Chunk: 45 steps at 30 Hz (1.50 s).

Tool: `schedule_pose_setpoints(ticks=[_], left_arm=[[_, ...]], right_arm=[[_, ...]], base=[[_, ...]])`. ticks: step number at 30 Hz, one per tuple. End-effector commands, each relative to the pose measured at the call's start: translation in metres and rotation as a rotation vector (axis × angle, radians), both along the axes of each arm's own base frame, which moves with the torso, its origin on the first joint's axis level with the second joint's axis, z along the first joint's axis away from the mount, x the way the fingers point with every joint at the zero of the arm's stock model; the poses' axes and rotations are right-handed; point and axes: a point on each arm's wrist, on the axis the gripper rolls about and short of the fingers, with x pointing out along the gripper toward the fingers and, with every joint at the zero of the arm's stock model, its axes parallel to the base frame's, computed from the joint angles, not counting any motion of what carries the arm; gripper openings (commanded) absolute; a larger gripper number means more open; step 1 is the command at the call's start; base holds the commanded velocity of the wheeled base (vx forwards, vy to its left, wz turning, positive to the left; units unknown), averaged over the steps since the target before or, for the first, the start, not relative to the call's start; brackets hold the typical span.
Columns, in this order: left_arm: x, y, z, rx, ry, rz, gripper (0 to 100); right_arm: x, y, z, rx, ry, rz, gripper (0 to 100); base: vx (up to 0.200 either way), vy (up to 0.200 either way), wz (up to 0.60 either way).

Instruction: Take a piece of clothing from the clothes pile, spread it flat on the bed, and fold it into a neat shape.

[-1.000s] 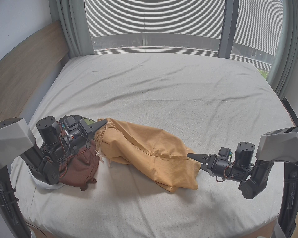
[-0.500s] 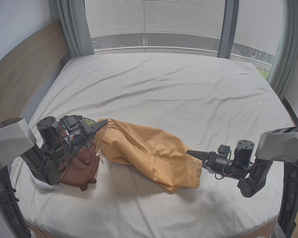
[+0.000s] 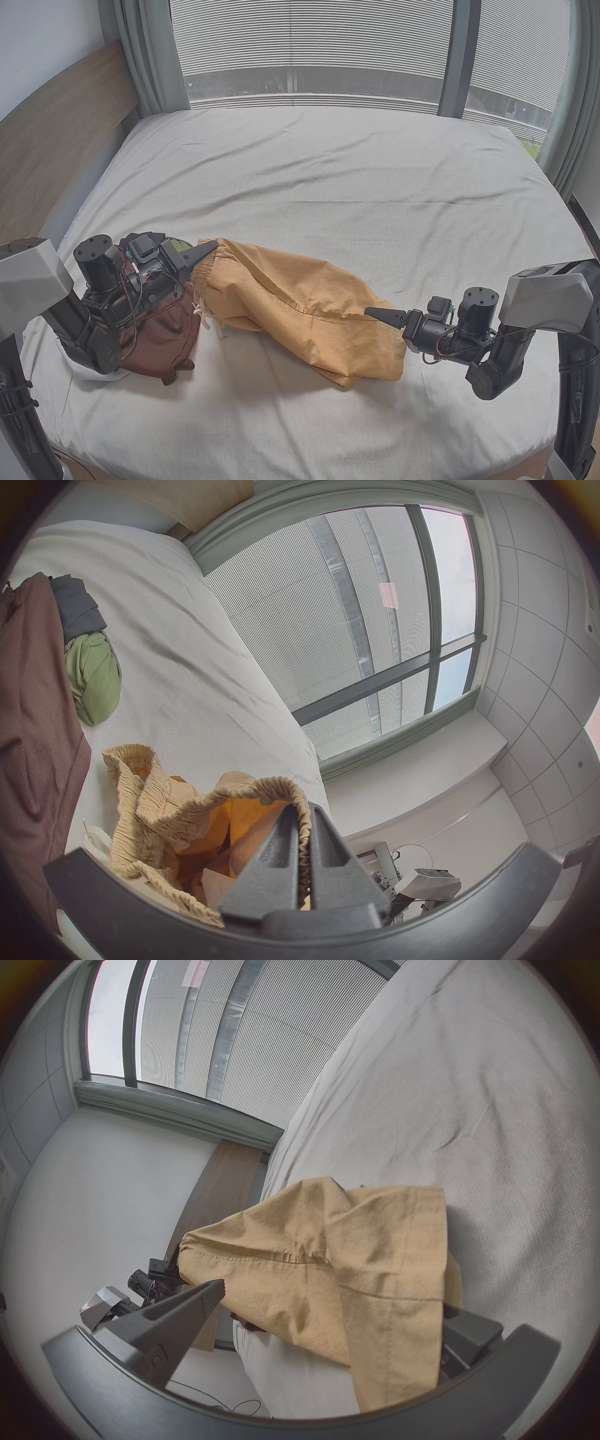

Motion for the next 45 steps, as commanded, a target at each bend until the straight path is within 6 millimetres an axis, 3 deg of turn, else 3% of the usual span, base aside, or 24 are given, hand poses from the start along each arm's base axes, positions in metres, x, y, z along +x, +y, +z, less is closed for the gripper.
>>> schedule_pose_setpoints(ticks=[1, 8, 9, 20, 26, 27, 28, 29, 35, 45], left_arm=[[0.000, 0.000, 0.000, 0.000, 0.001, 0.002, 0], [0.000, 0.000, 0.000, -0.001, -0.002, -0.001, 0], [0.000, 0.000, -0.001, 0.000, -0.001, -0.001, 0], [0.001, -0.001, -0.004, 0.000, -0.001, -0.001, 0], [0.002, -0.001, -0.002, -0.003, -0.018, -0.004, 0], [0.001, -0.001, 0.001, -0.008, -0.047, -0.013, 0], [0.001, -0.001, 0.001, -0.008, -0.047, -0.013, 0], [-0.001, -0.002, 0.003, -0.010, -0.058, -0.016, 0], [-0.011, -0.007, 0.018, -0.016, -0.092, -0.036, 0], [-0.021, -0.001, 0.025, 0.070, -0.176, -0.012, 0]], right_arm=[[0.004, 0.001, -0.001, 0.000, -0.010, -0.014, 100], [0.008, 0.000, -0.003, -0.001, -0.014, -0.051, 100], [0.008, 0.000, -0.003, -0.001, -0.013, -0.051, 0], [0.007, -0.001, -0.006, -0.006, 0.001, -0.054, 0], [0.002, -0.003, 0.005, 0.000, -0.015, -0.054, 0], [-0.002, -0.005, 0.022, 0.011, -0.047, -0.056, 0], [-0.002, -0.005, 0.022, 0.011, -0.047, -0.056, 0], [-0.006, -0.007, 0.036, 0.021, -0.076, -0.057, 0], [-0.019, -0.011, 0.072, 0.043, -0.160, -0.057, 0], [-0.024, -0.036, 0.105, 0.062, -0.252, -0.118, 0]], base=[[0.000, 0.000, 0.00], [0.000, 0.000, 0.00], [0.000, 0.000, 0.00], [0.000, 0.000, 0.00], [0.000, 0.000, 0.00], [0.000, 0.000, 0.00], [0.000, 0.000, 0.00], [0.000, 0.000, 0.00], [0.000, 0.000, 0.00], [0.000, 0.000, 0.00]])
